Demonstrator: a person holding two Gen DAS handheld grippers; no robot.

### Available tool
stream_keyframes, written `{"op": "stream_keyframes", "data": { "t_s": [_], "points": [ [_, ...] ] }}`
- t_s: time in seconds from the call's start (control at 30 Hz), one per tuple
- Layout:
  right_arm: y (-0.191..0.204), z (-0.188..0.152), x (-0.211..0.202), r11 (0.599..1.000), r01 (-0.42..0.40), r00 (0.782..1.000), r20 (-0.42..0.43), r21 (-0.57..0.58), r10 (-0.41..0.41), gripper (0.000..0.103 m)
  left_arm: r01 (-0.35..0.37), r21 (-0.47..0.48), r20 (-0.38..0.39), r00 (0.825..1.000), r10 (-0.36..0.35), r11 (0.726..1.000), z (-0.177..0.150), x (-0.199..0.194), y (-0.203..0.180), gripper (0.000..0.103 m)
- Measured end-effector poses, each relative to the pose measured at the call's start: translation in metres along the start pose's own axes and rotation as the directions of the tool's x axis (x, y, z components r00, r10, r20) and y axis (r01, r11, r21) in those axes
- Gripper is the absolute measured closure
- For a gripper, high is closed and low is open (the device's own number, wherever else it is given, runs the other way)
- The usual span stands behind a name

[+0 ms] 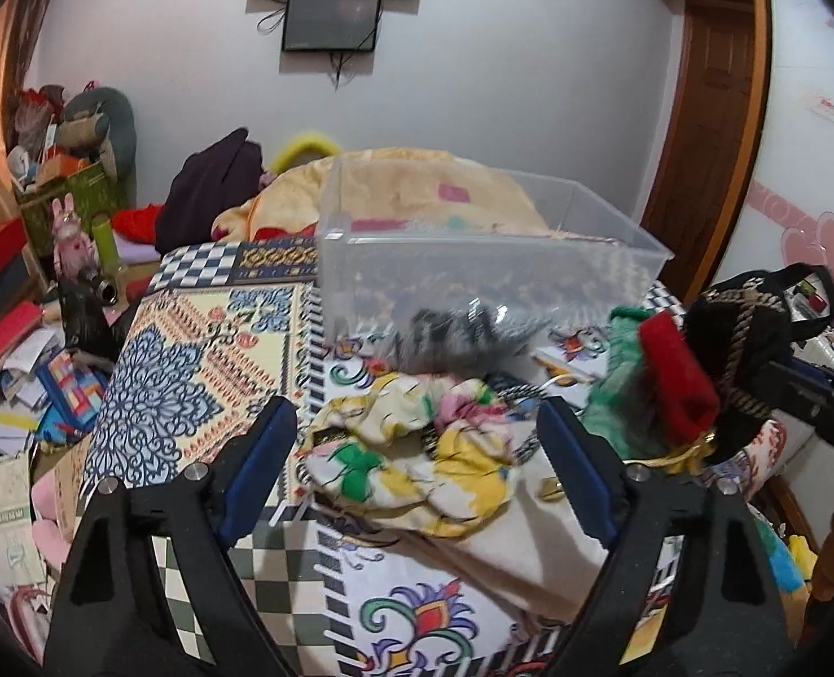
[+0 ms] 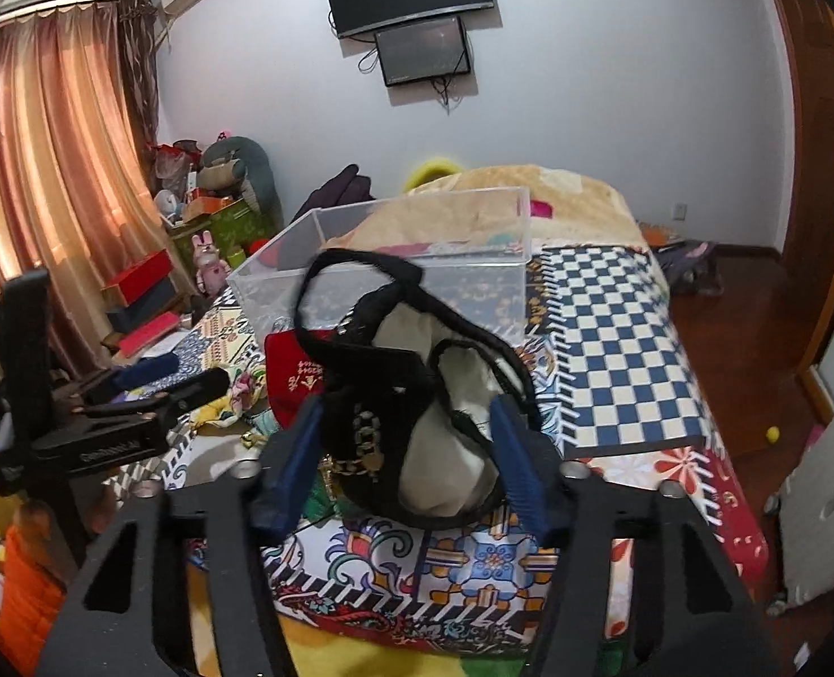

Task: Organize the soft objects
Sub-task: 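Grasp the black lace pouch with the right tool while the left tool grasps the floral cloth, then carry both items over the clear box and open both tools to drop them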

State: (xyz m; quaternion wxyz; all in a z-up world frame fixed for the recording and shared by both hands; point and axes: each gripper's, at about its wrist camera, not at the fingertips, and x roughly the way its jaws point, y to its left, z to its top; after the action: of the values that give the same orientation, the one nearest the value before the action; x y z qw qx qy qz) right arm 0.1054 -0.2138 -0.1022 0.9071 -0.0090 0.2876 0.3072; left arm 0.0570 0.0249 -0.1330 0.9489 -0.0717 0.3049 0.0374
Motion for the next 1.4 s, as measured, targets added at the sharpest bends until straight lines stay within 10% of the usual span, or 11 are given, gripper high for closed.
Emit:
{"op": "stream_keyframes", "data": {
  "t_s": [0.2, 0.47, 0.63, 1.4],
  "points": [
    [0.012, -0.001, 0.003, 1.000, 0.000, 1.000, 0.011, -0.014, 0.000, 0.082, 0.004, -0.040, -0.040, 0.999, -0.005, 0.999, -0.005, 0.016, 0.016, 0.025],
    [0.012, 0.006, -0.001, 1.000, -0.005, 0.999, 0.045, -0.007, 0.006, 0.090, 0.072, -0.097, -0.080, 0.994, -0.080, 0.993, -0.012, 0.027, 0.032, 0.075],
    [0.010, 0.010, -0.006, 1.000, 0.001, 0.997, 0.071, -0.005, 0.000, 0.091, 0.050, -0.075, -0.051, 0.997, -0.054, 0.996, -0.011, 0.018, 0.030, 0.088],
    [0.029, 0.086, -0.004, 0.994, 0.045, 0.972, 0.235, -0.097, -0.021, 0.092, 0.060, -0.011, 0.192, 0.980, -0.056, 0.998, 0.080, -0.036, 0.016, 0.090]
  ]
}}
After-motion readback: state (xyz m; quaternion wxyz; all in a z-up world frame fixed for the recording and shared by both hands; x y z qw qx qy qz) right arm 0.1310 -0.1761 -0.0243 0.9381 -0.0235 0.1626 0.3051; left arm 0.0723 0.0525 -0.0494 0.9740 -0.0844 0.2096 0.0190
